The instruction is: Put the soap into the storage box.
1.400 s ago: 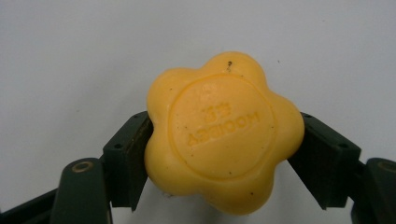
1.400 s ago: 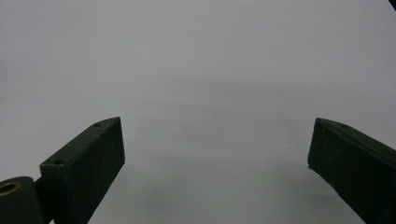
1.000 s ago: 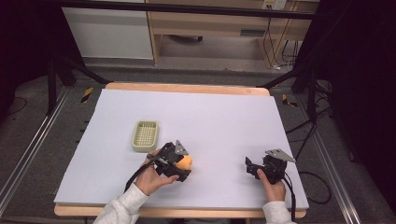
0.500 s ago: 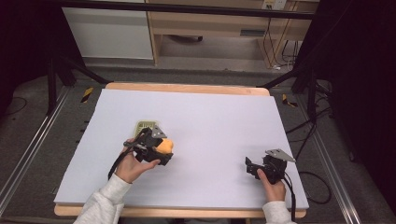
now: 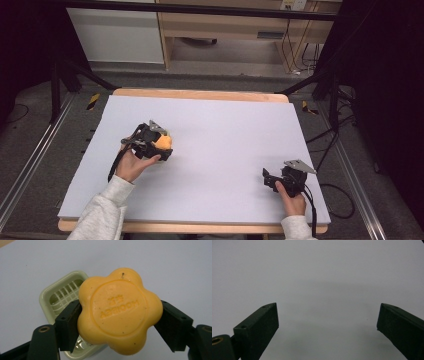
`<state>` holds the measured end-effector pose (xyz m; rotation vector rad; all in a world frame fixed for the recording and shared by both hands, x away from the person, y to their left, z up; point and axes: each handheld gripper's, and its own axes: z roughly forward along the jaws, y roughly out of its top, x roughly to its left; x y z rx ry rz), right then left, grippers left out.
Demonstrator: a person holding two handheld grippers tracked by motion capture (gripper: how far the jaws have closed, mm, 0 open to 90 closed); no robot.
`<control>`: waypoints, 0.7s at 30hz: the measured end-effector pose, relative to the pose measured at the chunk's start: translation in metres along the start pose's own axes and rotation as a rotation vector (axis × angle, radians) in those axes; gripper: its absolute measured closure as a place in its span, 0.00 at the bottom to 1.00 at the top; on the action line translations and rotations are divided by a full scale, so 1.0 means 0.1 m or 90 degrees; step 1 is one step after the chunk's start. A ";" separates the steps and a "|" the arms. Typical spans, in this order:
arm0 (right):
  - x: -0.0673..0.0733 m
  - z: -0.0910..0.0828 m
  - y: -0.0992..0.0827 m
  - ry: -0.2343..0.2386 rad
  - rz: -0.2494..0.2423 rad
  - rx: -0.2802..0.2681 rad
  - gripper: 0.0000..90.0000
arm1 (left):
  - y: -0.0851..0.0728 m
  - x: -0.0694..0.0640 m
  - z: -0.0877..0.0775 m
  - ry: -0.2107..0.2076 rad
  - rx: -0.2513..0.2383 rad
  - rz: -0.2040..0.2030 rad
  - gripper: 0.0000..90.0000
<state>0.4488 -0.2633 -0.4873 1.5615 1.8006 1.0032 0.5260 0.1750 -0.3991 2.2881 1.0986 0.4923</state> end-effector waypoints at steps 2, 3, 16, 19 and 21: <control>0.00 0.00 0.00 0.000 0.000 -0.001 0.05 | 0.00 0.05 0.03 0.005 0.002 -0.007 0.30; 0.00 0.00 0.00 0.000 0.000 0.000 0.05 | 0.00 0.07 0.04 0.005 0.004 -0.011 0.30; 0.00 0.00 0.00 0.000 -0.002 0.000 0.05 | -0.04 0.28 0.22 0.027 0.022 -0.047 0.30; 0.00 0.00 0.00 0.000 -0.002 0.000 0.05 | -0.05 0.30 0.25 0.027 0.026 -0.050 0.30; 0.00 0.00 0.00 0.000 -0.002 0.000 0.05 | -0.06 0.30 0.27 0.025 0.029 -0.051 0.30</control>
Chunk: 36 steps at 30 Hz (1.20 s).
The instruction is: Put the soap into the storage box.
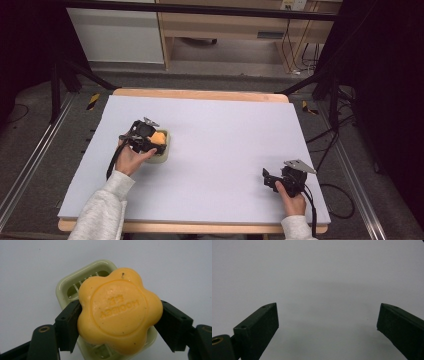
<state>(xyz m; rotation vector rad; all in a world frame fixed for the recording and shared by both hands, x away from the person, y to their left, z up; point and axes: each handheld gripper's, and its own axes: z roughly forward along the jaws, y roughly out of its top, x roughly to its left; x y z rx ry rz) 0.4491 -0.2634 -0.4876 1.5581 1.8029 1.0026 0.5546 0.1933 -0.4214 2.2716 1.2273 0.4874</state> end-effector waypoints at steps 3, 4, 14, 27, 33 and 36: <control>0.00 0.00 0.00 -0.001 0.000 0.000 0.05 | -0.01 0.01 0.02 0.001 0.007 -0.001 0.30; 0.00 0.00 0.00 -0.001 -0.001 0.000 0.05 | -0.02 0.01 0.03 0.000 0.008 -0.003 0.30; 0.00 0.00 0.00 0.000 0.000 0.001 0.05 | -0.06 0.02 0.10 -0.001 0.021 -0.004 0.30; 0.00 0.00 0.00 0.000 0.000 0.001 0.05 | -0.10 0.05 0.16 0.000 0.020 -0.012 0.29; 0.00 0.00 0.00 -0.001 0.000 0.000 0.05 | -0.11 0.05 0.15 -0.001 0.020 -0.009 0.29; 0.00 0.00 0.00 0.000 0.000 0.001 0.05 | -0.10 0.06 0.11 -0.010 0.004 -0.019 0.21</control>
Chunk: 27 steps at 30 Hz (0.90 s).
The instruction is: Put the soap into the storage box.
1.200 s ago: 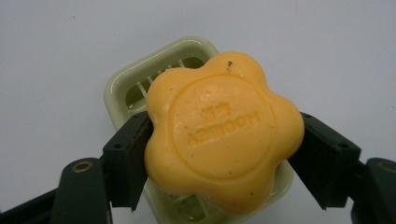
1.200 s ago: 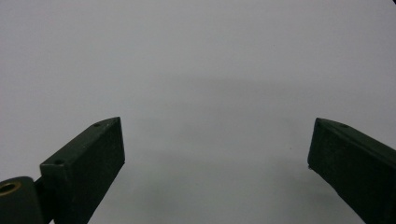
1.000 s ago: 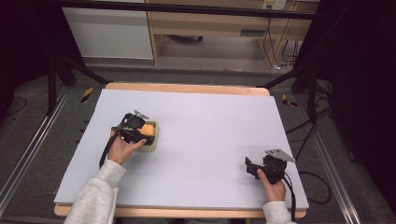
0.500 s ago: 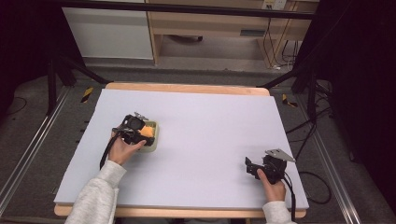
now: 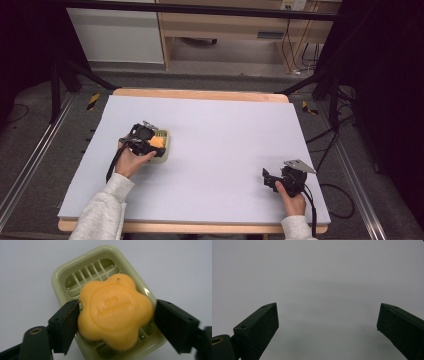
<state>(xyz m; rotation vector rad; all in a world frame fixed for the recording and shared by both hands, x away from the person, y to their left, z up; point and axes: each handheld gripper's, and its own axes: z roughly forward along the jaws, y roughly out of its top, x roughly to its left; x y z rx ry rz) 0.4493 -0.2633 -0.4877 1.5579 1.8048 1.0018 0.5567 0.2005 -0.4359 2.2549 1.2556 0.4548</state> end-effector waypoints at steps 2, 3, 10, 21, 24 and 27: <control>0.00 0.00 0.00 0.000 -0.001 0.000 0.05 | 0.01 0.01 -0.06 -0.007 -0.014 -0.003 0.22; 0.00 0.00 0.00 0.000 0.000 0.001 0.05 | 0.01 0.00 -0.09 -0.004 -0.020 -0.003 0.21; 0.00 0.00 0.00 -0.001 -0.001 0.000 0.05 | -0.02 0.01 -0.30 -0.001 -0.056 0.004 0.20; 0.00 0.00 0.00 -0.002 0.000 -0.001 0.05 | -0.38 0.06 -0.57 -0.004 -0.145 -0.026 0.22; 0.00 0.00 0.00 -0.001 0.000 -0.001 0.05 | -0.51 0.07 -0.61 0.000 -0.164 -0.036 0.23; 0.00 0.00 0.00 0.000 0.000 -0.001 0.05 | -0.68 0.10 -0.64 0.011 -0.172 -0.048 0.23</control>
